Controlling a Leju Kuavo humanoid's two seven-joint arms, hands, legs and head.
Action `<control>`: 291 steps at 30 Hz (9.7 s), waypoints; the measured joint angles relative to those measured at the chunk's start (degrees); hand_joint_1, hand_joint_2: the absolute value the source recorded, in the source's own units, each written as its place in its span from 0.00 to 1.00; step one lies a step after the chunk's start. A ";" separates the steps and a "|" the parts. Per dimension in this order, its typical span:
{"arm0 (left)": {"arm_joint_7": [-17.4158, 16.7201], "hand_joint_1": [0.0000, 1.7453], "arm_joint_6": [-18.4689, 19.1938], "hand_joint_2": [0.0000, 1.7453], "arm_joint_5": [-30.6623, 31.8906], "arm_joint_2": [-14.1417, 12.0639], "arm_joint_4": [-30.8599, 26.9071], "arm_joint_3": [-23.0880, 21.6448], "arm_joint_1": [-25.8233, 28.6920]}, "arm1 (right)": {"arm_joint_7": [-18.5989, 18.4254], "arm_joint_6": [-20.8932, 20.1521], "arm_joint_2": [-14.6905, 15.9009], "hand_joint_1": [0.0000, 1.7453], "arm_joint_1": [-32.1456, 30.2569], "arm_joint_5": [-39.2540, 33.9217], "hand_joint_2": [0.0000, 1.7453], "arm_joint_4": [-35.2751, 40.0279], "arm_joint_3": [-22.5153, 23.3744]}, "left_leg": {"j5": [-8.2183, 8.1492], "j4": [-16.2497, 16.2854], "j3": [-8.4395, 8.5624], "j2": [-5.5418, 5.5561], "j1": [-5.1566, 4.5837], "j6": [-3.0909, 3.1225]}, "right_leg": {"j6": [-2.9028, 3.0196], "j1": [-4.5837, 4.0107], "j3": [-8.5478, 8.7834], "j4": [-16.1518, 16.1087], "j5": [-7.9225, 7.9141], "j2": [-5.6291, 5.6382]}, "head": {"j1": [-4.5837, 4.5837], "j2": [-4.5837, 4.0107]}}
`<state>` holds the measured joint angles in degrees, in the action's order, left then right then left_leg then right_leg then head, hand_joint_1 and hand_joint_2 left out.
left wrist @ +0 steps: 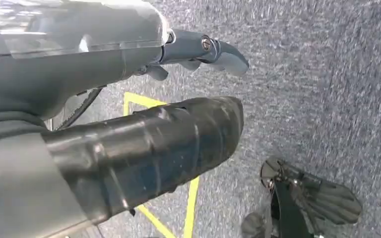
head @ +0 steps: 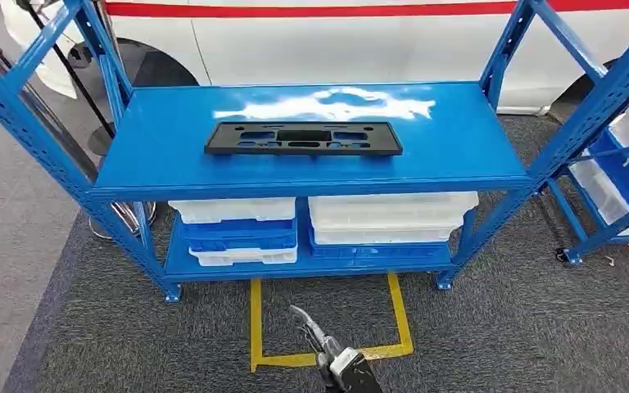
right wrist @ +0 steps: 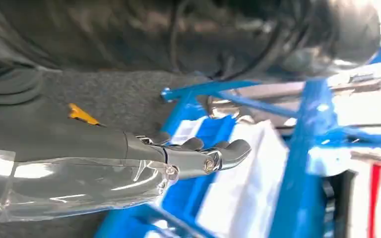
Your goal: Take the parts from the cabinet and place them on the table.
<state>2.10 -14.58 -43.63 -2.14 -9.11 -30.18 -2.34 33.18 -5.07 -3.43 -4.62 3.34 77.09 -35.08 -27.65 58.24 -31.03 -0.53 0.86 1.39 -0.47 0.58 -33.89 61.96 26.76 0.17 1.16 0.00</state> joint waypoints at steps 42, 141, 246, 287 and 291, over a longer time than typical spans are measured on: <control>-1.36 0.00 0.70 0.00 -1.16 0.42 0.00 -0.66 -0.35 | 1.31 -0.04 3.41 0.00 2.56 4.61 0.00 14.01 -7.36 | -7.64 17.18 -8.83 0.21 -0.06 -2.55 | 2.53 -0.38 1.83 -4.31 -0.12 -0.34 | -0.07 0.00; 0.85 0.00 1.73 0.00 -3.34 1.16 0.39 -2.78 -0.67 | -5.79 8.60 5.35 0.00 4.42 14.89 1.00 14.79 -9.99 | -2.93 0.87 -0.65 0.85 -0.81 -1.11 | 1.77 -0.91 0.25 -2.25 0.01 -0.03 | 0.00 0.00; 0.24 0.00 2.95 0.00 -9.25 -0.79 0.42 -8.63 -1.05 | -39.12 25.20 7.65 1.00 24.50 62.40 1.00 -7.85 -0.96 | 1.56 -0.10 -1.50 0.76 -0.27 0.35 | -0.04 0.08 -0.28 -0.94 -0.89 -0.14 | 0.11 0.00; 2.73 0.00 0.39 1.00 -10.25 -0.20 0.42 -11.93 -1.09 | -26.99 16.59 11.98 1.00 22.86 49.40 1.00 -3.65 -1.42 | -7.16 15.47 -7.91 0.65 -0.08 -2.27 | 2.16 -0.23 1.69 -4.20 -0.52 -0.67 | 0.07 0.00; 1.38 0.00 -0.68 1.00 -10.27 0.68 0.42 -12.92 -0.40 | -26.64 18.58 15.80 1.00 16.52 51.78 1.00 2.14 0.37 | -1.00 7.60 -3.57 0.61 0.00 -2.03 | 1.87 -0.18 2.06 -4.05 -0.24 -0.85 | 0.07 0.00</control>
<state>3.47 -15.26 -53.90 -1.46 -8.70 -43.10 -2.75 6.54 13.51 12.37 11.89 55.12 79.24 -34.71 -28.65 65.84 -34.60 0.08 0.87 -0.64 1.40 0.40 -31.83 57.91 26.51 -0.69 1.22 0.00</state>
